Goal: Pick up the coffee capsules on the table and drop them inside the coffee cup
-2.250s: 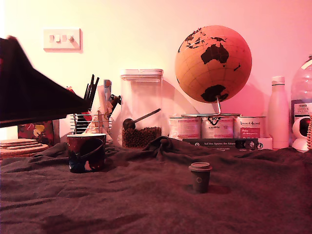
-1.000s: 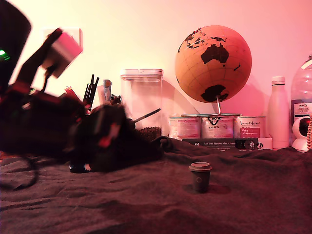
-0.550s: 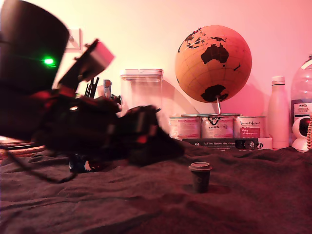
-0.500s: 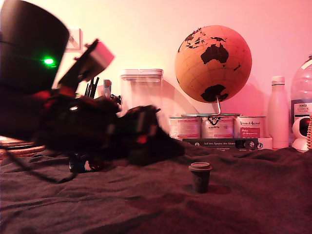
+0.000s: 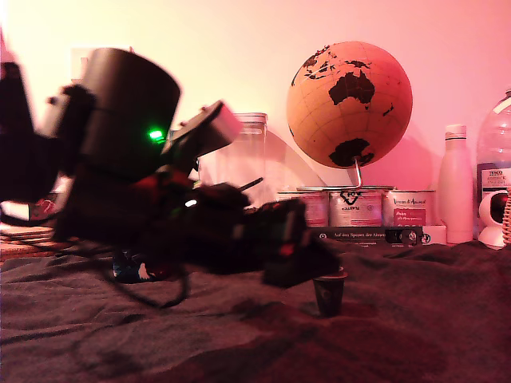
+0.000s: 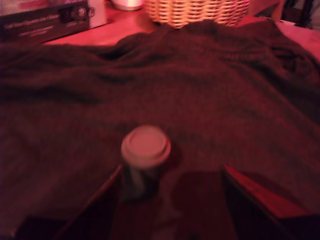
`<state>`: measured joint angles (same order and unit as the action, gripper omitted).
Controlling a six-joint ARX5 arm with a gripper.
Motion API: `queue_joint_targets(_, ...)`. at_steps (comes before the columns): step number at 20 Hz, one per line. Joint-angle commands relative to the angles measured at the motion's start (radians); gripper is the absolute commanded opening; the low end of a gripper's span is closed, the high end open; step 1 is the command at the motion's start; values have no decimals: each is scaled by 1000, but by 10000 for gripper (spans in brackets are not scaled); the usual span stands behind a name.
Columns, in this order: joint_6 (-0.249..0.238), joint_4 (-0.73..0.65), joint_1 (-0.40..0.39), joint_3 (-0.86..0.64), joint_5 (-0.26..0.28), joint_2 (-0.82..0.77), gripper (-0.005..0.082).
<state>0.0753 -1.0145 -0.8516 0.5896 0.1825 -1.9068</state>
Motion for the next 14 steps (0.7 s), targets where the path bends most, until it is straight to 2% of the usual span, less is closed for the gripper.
queue_joint_targets(1,-5,27,-6,31,10,-31,566)
queue_joint_targets(10,6,235,-6,158,8,-62,566)
queue_joint_targets(12,31,268,-6,186,3,-78,566)
queue_joint_targets(14,33,309,-6,209,-8,-92,566)
